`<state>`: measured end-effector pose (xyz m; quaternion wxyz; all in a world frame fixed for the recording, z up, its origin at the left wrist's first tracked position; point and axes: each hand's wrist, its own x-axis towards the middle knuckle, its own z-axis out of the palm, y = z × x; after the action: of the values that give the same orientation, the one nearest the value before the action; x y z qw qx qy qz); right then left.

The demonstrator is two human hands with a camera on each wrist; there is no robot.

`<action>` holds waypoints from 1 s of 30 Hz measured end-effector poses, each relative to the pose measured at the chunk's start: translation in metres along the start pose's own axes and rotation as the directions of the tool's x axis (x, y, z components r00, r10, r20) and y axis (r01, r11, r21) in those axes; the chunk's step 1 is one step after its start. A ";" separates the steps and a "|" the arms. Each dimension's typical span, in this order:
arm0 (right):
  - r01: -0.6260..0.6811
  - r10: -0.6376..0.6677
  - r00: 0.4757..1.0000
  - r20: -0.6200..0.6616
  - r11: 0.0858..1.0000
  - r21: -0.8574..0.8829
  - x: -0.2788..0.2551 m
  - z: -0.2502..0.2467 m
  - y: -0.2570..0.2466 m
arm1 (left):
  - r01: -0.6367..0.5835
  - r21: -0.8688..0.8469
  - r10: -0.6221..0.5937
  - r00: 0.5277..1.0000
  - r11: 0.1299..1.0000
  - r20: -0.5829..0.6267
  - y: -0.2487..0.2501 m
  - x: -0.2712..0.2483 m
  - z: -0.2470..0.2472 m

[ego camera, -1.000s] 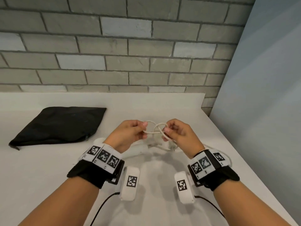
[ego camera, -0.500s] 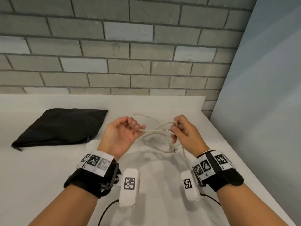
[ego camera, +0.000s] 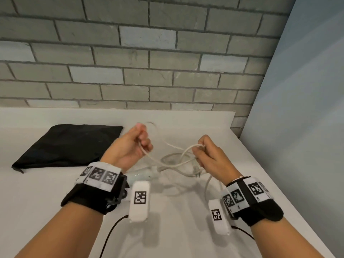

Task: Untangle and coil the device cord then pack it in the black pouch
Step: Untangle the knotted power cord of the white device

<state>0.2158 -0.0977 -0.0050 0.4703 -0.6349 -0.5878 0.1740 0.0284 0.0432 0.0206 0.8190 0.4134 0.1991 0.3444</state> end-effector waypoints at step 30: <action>-0.187 0.192 0.981 -0.022 0.971 0.152 -0.015 -0.011 0.028 | 0.002 0.549 0.295 0.841 0.836 -0.453 0.030 -0.008 -0.025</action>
<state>0.2367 -0.1120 -0.0271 0.5082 -0.6541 -0.5014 0.2500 -0.0041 0.0637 0.0306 0.5578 0.5284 0.4660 0.4387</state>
